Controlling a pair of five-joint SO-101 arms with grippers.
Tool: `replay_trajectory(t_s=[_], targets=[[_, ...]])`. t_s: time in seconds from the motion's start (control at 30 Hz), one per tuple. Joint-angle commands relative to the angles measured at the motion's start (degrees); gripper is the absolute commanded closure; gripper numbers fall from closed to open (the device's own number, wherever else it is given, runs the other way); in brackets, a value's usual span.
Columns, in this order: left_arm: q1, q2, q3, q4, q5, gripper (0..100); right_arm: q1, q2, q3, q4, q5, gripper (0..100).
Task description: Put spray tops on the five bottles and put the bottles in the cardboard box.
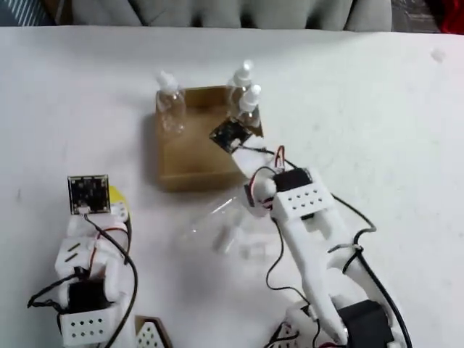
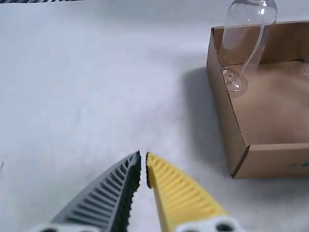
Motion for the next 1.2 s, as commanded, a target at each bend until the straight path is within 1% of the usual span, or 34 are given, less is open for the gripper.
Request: replay_trajectory(t_s=[0.0, 0.23, 0.5, 0.63, 0.77, 0.93, 1.07, 1.17], targets=[[1.01, -0.48, 0.00, 0.09, -0.79, 97, 1.71, -0.04, -2.37, -0.84, -0.53, 98.3], [1.01, -0.48, 0.00, 0.09, -0.79, 97, -1.36, 5.67, -0.35, -5.14, -0.53, 98.3], [1.01, -0.48, 0.00, 0.09, -0.79, 97, -6.02, 7.34, -0.09, -3.56, -0.53, 98.3], [0.84, -0.48, 0.00, 0.09, -0.79, 97, -9.19, 7.34, -0.09, -2.68, -4.22, 98.3], [0.75, -0.48, 0.00, 0.09, -0.79, 97, -13.49, 7.34, -0.18, 0.48, -6.51, 98.3], [0.75, -0.48, 0.00, 0.09, -0.79, 97, -17.98, 7.08, -0.44, 2.59, -11.52, 98.3], [0.66, -0.48, 0.00, 0.00, -0.79, 97, -17.71, 3.56, -0.18, 3.12, -15.38, 98.2], [0.66, -0.48, 0.00, 0.09, -0.70, 97, -16.04, -0.84, -0.26, 5.85, -15.82, 97.8]])
